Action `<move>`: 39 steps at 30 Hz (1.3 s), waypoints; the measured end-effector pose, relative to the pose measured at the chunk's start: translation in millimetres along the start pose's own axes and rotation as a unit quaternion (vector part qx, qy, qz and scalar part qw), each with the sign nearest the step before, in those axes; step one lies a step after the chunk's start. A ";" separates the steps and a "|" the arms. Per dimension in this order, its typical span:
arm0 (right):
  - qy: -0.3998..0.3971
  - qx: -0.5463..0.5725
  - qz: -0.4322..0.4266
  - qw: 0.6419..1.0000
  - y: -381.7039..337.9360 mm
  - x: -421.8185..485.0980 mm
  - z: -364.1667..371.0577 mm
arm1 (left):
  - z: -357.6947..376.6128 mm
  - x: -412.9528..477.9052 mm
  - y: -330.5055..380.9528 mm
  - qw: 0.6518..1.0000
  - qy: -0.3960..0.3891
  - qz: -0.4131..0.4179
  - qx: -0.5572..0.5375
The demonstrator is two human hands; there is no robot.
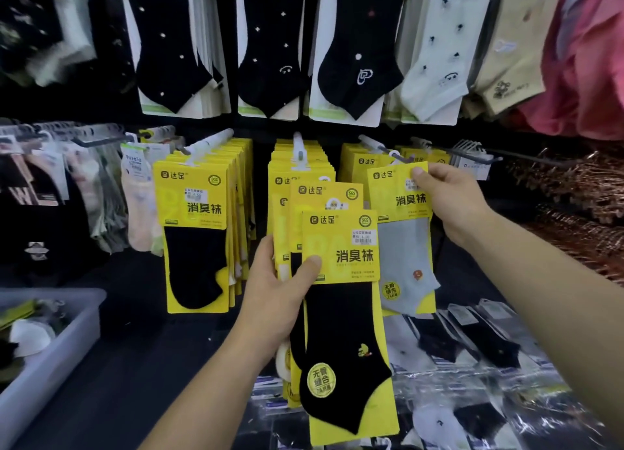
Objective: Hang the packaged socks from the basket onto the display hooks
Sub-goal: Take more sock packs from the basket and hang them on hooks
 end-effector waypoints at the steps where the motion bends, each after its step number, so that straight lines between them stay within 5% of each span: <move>1: 0.000 -0.006 0.000 1.000 1.6 0.8 2.1 | 0.7 -0.1 -0.4 1.000 -0.001 0.000 0.000; 15: 0.086 -0.085 0.040 0.992 14.5 -16.2 2.3 | 8.7 -4.4 -0.3 1.000 -0.005 -0.009 -0.006; 22: -0.111 -0.026 0.038 0.993 -1.5 -100.0 9.0 | 12.4 -7.5 -3.7 1.000 0.009 -0.006 -0.011; 25: -0.112 -0.029 -0.005 0.993 -1.1 -114.5 10.3 | 15.8 -10.7 -3.5 1.000 0.005 -0.008 -0.025; 30: -0.113 0.029 0.046 0.992 3.0 -112.3 6.3 | 17.9 -14.8 -1.7 0.999 -0.020 -0.008 -0.042; 39: 0.069 0.074 0.123 0.987 15.5 -67.2 -27.0 | 9.1 -10.2 1.2 1.000 -0.007 0.025 -0.016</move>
Point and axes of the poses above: each hand's wrist, its own x-axis towards the middle knuckle, its own z-axis out of the palm, y = z × x, the point moved 4 cm from there along x, towards the middle knuckle, and after that the axes turned 15 degrees about y, right-handed, at the moved point
